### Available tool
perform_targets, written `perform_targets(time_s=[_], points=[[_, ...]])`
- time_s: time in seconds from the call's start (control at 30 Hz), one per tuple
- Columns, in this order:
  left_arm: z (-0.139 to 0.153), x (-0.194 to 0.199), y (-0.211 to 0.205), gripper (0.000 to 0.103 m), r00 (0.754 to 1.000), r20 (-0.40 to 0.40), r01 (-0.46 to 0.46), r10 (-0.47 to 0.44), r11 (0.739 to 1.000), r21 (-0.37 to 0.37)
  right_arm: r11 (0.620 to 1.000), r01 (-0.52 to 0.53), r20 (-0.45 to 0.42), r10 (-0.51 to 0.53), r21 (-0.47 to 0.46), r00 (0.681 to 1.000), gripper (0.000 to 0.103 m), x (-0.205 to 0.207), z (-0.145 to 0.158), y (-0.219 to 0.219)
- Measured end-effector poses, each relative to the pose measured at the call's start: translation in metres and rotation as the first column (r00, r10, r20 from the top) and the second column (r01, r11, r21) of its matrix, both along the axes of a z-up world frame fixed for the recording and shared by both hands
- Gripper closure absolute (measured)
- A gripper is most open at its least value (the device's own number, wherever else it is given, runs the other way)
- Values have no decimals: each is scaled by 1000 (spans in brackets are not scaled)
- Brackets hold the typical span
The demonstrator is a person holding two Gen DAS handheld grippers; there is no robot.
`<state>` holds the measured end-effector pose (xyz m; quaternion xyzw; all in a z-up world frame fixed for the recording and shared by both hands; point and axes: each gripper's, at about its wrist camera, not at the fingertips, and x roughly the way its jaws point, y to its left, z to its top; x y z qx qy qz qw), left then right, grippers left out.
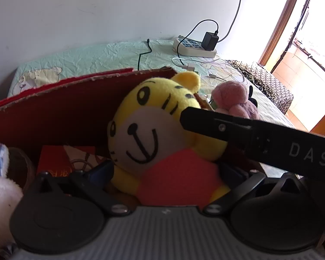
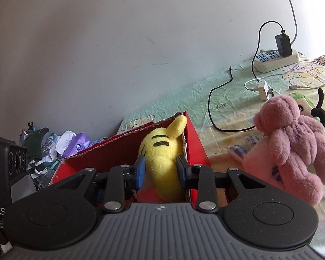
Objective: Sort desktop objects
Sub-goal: 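Lower the yellow tiger into the red box and open the right gripper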
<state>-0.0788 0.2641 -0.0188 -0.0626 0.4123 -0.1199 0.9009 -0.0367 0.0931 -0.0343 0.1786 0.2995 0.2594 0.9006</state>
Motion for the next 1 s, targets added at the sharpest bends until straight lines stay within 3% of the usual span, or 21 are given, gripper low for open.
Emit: perform_targets(time_s=[0.7,1.0], points=[[2,-3,-5,0,1000,27,2,-3,999,34,998,-13,77,18,-65,997,70,-8,-2,5],[2,-1,-7,0,1000,18,-1,0,999,45,998,3,67,1,-57,998,69,-14,1,4]])
